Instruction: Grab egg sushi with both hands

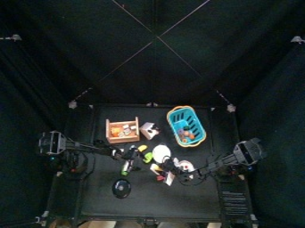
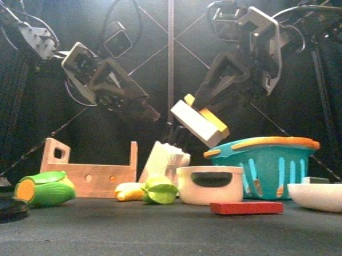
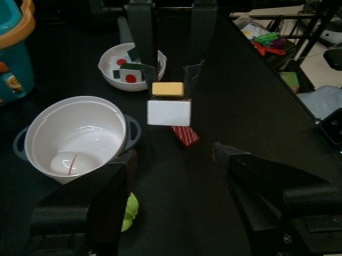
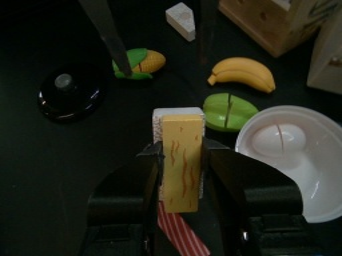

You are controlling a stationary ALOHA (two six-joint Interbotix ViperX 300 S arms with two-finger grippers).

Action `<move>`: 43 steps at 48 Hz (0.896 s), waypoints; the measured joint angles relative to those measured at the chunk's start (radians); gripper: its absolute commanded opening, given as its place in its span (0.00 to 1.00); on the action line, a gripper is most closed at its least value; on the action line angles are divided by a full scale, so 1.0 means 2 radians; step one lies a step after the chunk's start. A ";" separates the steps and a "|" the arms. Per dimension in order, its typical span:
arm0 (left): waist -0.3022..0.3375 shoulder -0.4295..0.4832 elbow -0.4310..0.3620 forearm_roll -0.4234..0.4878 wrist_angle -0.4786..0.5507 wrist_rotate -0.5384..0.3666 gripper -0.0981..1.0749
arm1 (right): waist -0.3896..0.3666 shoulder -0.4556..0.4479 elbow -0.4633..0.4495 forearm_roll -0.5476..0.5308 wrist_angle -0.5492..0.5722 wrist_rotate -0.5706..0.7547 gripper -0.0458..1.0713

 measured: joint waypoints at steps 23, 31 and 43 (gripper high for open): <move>-0.013 0.028 -0.028 0.000 0.000 -0.001 0.90 | -0.002 0.012 -0.012 0.048 -0.001 -0.046 0.57; -0.016 0.042 -0.036 0.000 0.002 0.000 0.90 | -0.006 0.012 -0.012 0.049 -0.001 -0.046 0.57; -0.017 0.059 -0.051 0.001 0.005 0.000 0.88 | -0.007 0.011 -0.014 0.049 0.000 -0.046 0.57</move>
